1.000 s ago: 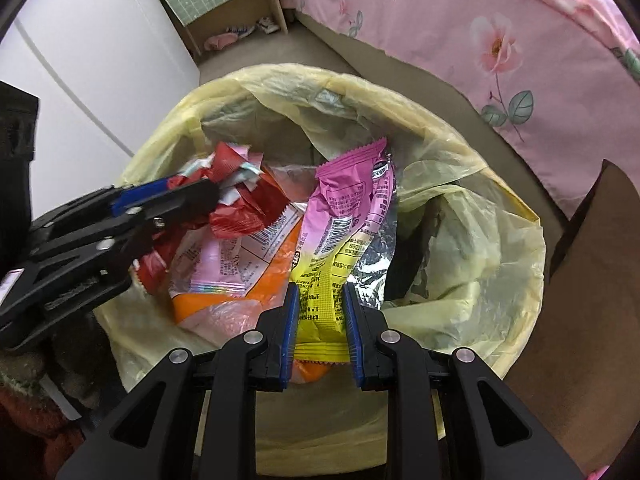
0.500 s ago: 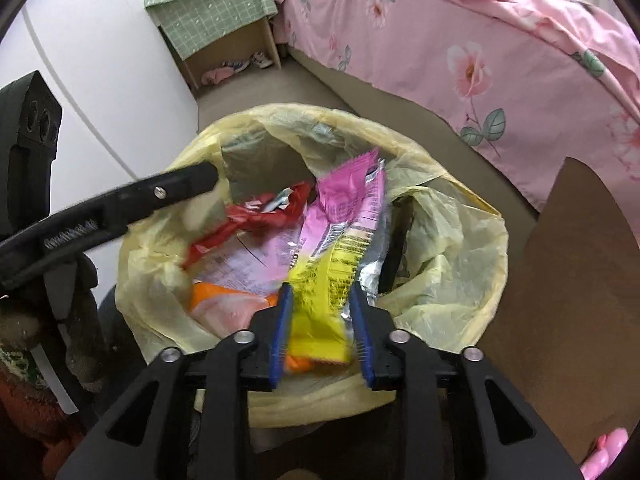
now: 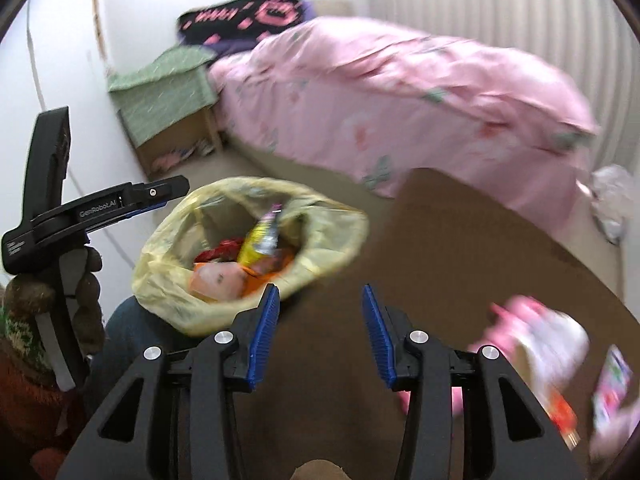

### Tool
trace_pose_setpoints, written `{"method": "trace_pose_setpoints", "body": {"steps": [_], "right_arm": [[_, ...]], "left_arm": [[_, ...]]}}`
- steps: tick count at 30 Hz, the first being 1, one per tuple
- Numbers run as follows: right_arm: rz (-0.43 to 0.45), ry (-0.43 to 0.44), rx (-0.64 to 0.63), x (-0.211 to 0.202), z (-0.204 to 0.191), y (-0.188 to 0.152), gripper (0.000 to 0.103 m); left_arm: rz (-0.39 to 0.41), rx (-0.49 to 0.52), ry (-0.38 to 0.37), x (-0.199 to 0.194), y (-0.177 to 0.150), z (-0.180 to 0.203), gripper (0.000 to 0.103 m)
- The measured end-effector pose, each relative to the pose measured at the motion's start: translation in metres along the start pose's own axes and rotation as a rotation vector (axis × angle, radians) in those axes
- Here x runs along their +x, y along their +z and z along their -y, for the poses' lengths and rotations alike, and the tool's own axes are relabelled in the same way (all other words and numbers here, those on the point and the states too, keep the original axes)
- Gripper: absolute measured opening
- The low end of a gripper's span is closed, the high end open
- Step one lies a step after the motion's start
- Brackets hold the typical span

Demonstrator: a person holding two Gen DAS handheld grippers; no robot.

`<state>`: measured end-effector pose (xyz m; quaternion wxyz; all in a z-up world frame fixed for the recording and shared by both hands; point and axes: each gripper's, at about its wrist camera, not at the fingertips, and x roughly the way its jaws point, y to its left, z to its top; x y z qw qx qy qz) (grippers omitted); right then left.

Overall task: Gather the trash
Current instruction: 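Return to the table and grasp the pink cartoon wrapper with the left gripper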

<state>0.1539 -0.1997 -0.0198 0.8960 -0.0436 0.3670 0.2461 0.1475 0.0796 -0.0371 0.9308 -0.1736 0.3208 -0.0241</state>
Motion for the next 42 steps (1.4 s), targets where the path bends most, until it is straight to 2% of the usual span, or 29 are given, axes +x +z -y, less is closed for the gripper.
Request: {"method": "trace_pose_setpoints", "body": {"steps": [3, 6, 7, 10, 13, 15, 20, 25, 27, 30, 35, 38, 40, 42], "right_arm": [[0.04, -0.112, 0.047, -0.041, 0.032, -0.03, 0.047], [0.049, -0.162, 0.12, -0.078, 0.066, -0.067, 0.051], [0.04, -0.182, 0.156, -0.089, 0.078, -0.081, 0.056], [0.006, -0.253, 0.237, -0.113, 0.105, -0.12, 0.057], [0.014, -0.339, 0.298, -0.138, 0.126, -0.157, 0.057], [0.007, -0.352, 0.347, -0.145, 0.137, -0.174, 0.057], [-0.008, -0.425, 0.366, -0.148, 0.149, -0.199, 0.057], [0.052, -0.436, 0.419, -0.159, 0.162, -0.213, 0.057], [0.072, -0.429, 0.44, -0.163, 0.167, -0.216, 0.057], [0.085, -0.443, 0.46, -0.169, 0.174, -0.223, 0.057], [0.107, -0.469, 0.49, -0.176, 0.181, -0.234, 0.057], [0.116, -0.474, 0.509, -0.178, 0.183, -0.239, 0.057], [0.115, -0.471, 0.518, -0.178, 0.186, -0.243, 0.057], [0.111, -0.465, 0.526, -0.176, 0.188, -0.245, 0.057]], "left_arm": [[-0.023, 0.076, -0.074, 0.001, -0.008, 0.039, 0.057], [-0.06, 0.178, -0.162, 0.003, -0.021, 0.084, 0.057], [-0.075, 0.217, -0.195, 0.004, -0.026, 0.1, 0.057], [-0.123, 0.32, -0.272, 0.01, -0.045, 0.145, 0.057], [-0.186, 0.426, -0.343, 0.02, -0.066, 0.187, 0.057], [-0.23, 0.481, -0.395, 0.025, -0.081, 0.212, 0.057], [-0.27, 0.593, -0.453, 0.033, -0.112, 0.259, 0.057], [-0.296, 0.713, -0.556, 0.053, -0.124, 0.315, 0.057], [-0.347, 0.726, -0.593, 0.069, -0.128, 0.336, 0.057], [-0.422, 0.69, -0.568, 0.104, -0.13, 0.365, 0.052], [-0.498, 0.645, -0.455, 0.163, -0.137, 0.404, 0.05], [-0.553, 0.619, -0.418, 0.187, -0.141, 0.418, 0.041], [-0.588, 0.613, -0.377, 0.199, -0.146, 0.422, 0.025], [-0.589, 0.592, -0.359, 0.204, -0.146, 0.417, 0.023]]}}
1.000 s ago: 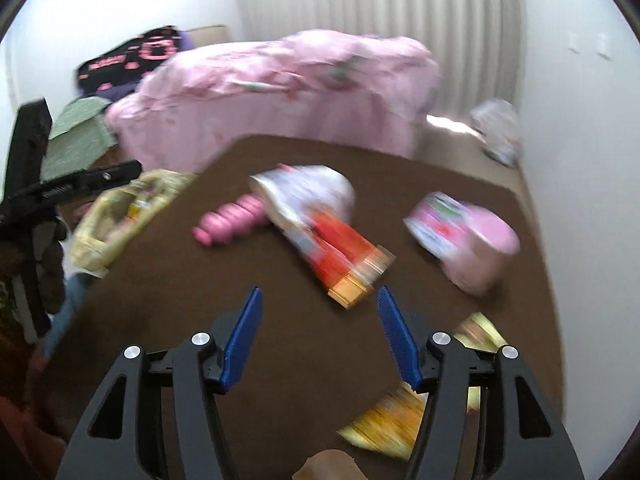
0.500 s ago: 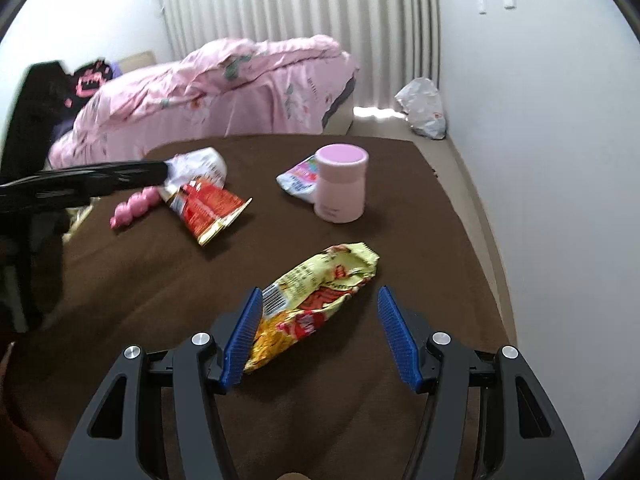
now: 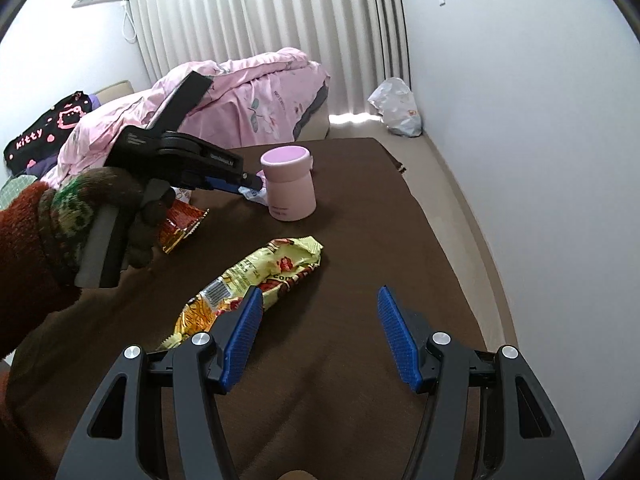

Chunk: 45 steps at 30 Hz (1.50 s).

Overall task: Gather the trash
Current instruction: 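Return to the table and grasp the pink cartoon wrapper with the left gripper, then grasp the red snack bag with the right gripper while the left gripper holds the pink wrapper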

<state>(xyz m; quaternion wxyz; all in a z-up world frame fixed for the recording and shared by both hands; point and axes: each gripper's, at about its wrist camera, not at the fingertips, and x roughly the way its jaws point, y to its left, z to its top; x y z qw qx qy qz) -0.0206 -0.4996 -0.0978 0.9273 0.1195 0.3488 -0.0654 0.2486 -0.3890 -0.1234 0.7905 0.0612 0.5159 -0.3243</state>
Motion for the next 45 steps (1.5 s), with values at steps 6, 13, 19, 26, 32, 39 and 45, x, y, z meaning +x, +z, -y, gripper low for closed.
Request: {"method": "trace_pose_setpoints", "body": {"steps": [6, 13, 19, 26, 32, 39, 45], "right_arm": [[-0.003, 0.016, 0.008, 0.002, -0.003, 0.001, 0.057], [-0.019, 0.064, -0.012, 0.004, -0.024, 0.004, 0.057], [-0.023, 0.12, -0.062, 0.003, -0.056, 0.015, 0.057], [-0.04, 0.178, -0.249, 0.015, -0.116, 0.039, 0.057], [-0.128, 0.247, -0.365, 0.067, -0.154, 0.083, 0.057], [-0.278, 0.334, -0.341, 0.136, -0.162, 0.116, 0.057], [-0.395, 0.41, -0.166, 0.144, -0.147, 0.099, 0.057]], "left_arm": [[0.076, 0.032, -0.023, -0.042, -0.027, -0.004, 0.012], [0.184, 0.114, -0.051, -0.141, -0.097, -0.009, 0.012], [0.18, -0.001, 0.031, -0.185, -0.165, -0.058, 0.012], [0.173, -0.078, 0.128, -0.206, -0.214, -0.103, 0.013], [0.18, -0.124, 0.096, -0.214, -0.224, -0.119, 0.018], [0.224, -0.189, 0.057, -0.227, -0.237, -0.137, 0.036], [0.246, -0.228, 0.054, -0.23, -0.242, -0.15, 0.039]]}}
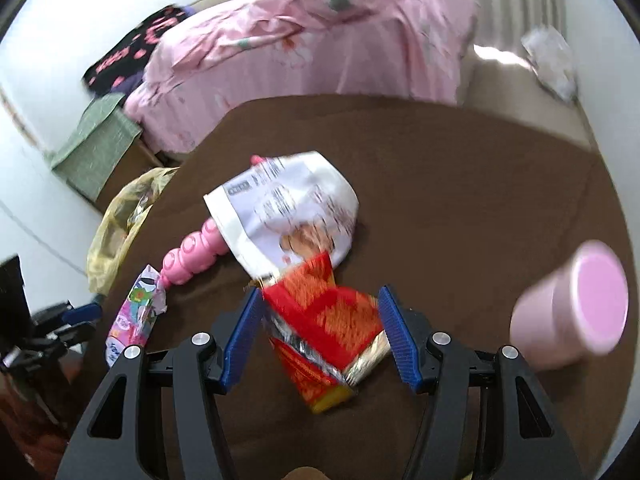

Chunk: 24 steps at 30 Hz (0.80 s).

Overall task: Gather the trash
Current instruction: 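Grasp the red snack bag with the right gripper while the left gripper holds the pink wrapper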

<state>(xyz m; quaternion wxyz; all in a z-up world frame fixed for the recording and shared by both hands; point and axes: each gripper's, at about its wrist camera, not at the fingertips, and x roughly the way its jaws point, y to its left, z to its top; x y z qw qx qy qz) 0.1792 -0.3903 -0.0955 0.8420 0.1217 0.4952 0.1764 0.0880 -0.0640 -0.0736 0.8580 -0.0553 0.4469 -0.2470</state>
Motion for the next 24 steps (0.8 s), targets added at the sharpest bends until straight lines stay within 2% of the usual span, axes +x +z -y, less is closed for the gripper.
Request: {"method": "trace_pose_setpoints", "body": {"steps": [6, 9, 11, 13, 15, 20, 22, 24], "right_arm": [[-0.006, 0.034, -0.063, -0.021, -0.043, -0.048, 0.057], [0.026, 0.006, -0.131, -0.036, -0.064, -0.061, 0.057], [0.068, -0.076, -0.192, -0.048, -0.075, -0.065, 0.057], [0.132, -0.205, -0.262, -0.058, -0.083, -0.069, 0.057], [0.157, -0.288, -0.265, -0.058, -0.079, -0.066, 0.057], [0.098, -0.254, -0.192, -0.03, -0.046, -0.047, 0.057], [0.031, -0.227, -0.15, -0.009, -0.031, -0.041, 0.057], [0.033, -0.22, -0.13, -0.005, -0.027, -0.04, 0.056]], "left_arm": [[0.019, -0.001, -0.008, 0.002, -0.001, -0.001, 0.042], [0.025, 0.01, -0.008, 0.001, -0.001, 0.001, 0.045], [0.03, 0.012, -0.012, -0.001, -0.002, 0.002, 0.045], [0.034, 0.005, -0.022, -0.001, -0.001, 0.002, 0.046], [0.036, -0.009, -0.034, -0.002, 0.0, 0.002, 0.049], [0.017, -0.018, -0.044, 0.003, 0.0, 0.006, 0.054], [0.005, -0.009, -0.036, 0.004, -0.001, 0.009, 0.054], [-0.003, -0.003, -0.036, 0.004, -0.002, 0.01, 0.055]]}}
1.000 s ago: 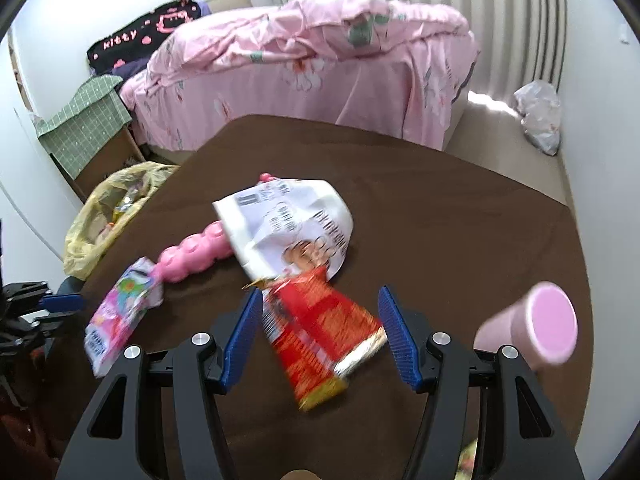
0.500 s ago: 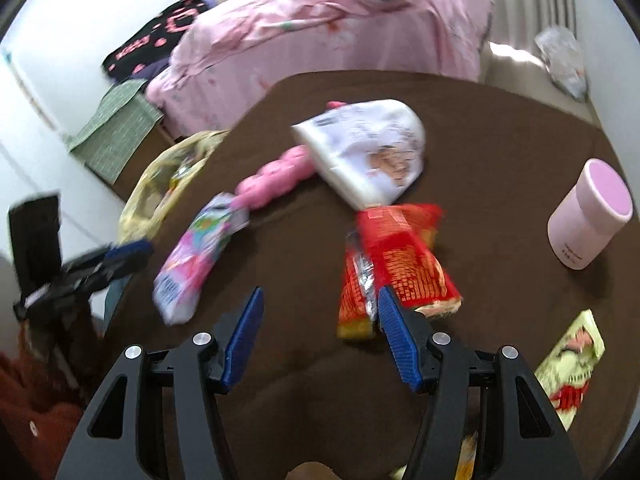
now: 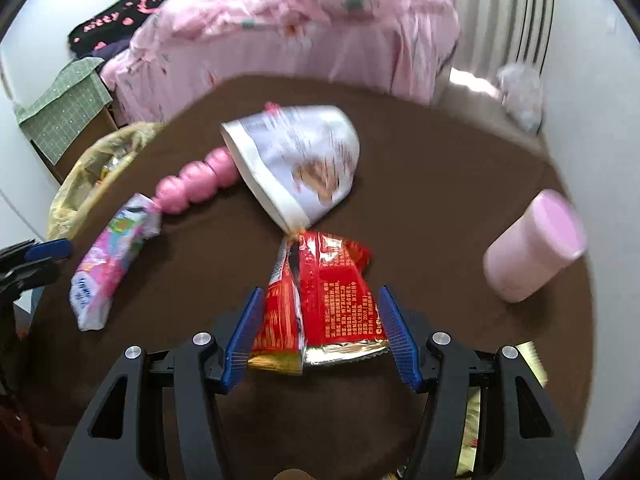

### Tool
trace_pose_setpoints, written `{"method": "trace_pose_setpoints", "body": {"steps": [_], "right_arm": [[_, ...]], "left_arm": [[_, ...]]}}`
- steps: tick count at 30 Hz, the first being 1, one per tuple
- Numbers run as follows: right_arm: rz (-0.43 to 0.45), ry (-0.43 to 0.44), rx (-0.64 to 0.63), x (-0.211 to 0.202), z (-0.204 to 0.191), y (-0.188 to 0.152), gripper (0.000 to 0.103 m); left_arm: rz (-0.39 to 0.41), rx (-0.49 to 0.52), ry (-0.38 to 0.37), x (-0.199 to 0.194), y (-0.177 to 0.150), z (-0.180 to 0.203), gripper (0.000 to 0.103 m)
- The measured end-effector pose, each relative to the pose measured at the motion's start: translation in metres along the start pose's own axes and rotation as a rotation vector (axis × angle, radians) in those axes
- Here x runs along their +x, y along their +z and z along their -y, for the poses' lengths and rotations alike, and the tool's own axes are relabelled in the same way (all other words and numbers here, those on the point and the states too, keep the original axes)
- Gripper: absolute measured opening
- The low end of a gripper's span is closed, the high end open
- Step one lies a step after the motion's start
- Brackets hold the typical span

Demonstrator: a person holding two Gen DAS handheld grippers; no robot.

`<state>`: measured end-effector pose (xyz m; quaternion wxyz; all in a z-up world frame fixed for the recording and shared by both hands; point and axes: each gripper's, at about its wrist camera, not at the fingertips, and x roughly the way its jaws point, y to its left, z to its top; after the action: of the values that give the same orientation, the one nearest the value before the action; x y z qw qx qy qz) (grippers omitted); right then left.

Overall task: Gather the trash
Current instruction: 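Grasp the red snack bag with the right gripper while the left gripper holds the pink wrapper, then carry both items over the yellow bag and open both grippers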

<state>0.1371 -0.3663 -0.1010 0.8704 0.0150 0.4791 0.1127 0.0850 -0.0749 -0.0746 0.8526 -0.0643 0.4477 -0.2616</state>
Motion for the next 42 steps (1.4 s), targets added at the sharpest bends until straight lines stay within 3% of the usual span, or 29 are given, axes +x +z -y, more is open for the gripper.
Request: {"method": "trace_pose_setpoints", "body": {"steps": [3, 6, 7, 11, 17, 21, 24, 26, 31, 34, 37, 42], "right_arm": [[0.03, 0.042, 0.003, -0.009, -0.004, -0.006, 0.048], [0.044, 0.003, -0.038, -0.019, -0.013, -0.016, 0.042], [0.046, -0.002, -0.042, -0.022, -0.016, -0.018, 0.036], [0.08, -0.003, -0.026, -0.04, -0.018, -0.03, 0.035], [0.113, 0.017, 0.017, -0.055, -0.021, -0.049, 0.035], [0.094, 0.016, 0.01, -0.053, -0.025, -0.058, 0.035], [0.079, 0.014, -0.002, -0.047, -0.029, -0.064, 0.037], [0.089, 0.022, 0.0, -0.046, -0.03, -0.067, 0.052], [0.09, 0.083, 0.046, -0.04, -0.03, -0.073, 0.056], [0.094, 0.046, 0.033, -0.037, -0.035, -0.074, 0.056], [0.127, 0.012, 0.019, -0.044, -0.038, -0.073, 0.038], [0.147, -0.013, 0.0, -0.055, -0.04, -0.072, 0.036]], "left_arm": [[-0.01, 0.004, -0.013, 0.001, -0.001, 0.001, 0.061], [-0.023, -0.004, -0.036, 0.005, 0.0, 0.002, 0.064], [-0.027, -0.006, -0.044, 0.006, 0.0, 0.004, 0.065], [-0.043, 0.021, -0.04, 0.009, -0.001, 0.012, 0.065], [-0.057, 0.058, 0.033, 0.016, -0.001, 0.021, 0.065], [-0.09, 0.039, 0.05, 0.027, 0.004, 0.024, 0.054], [-0.103, 0.028, 0.06, 0.035, 0.005, 0.026, 0.049], [-0.105, 0.032, 0.057, 0.035, 0.005, 0.027, 0.049], [-0.1, 0.04, 0.054, 0.033, 0.001, 0.027, 0.049], [-0.096, 0.044, 0.056, 0.033, 0.0, 0.027, 0.048], [-0.098, 0.045, 0.058, 0.032, -0.001, 0.028, 0.048], [-0.097, 0.055, 0.069, 0.031, -0.003, 0.03, 0.048]]}}
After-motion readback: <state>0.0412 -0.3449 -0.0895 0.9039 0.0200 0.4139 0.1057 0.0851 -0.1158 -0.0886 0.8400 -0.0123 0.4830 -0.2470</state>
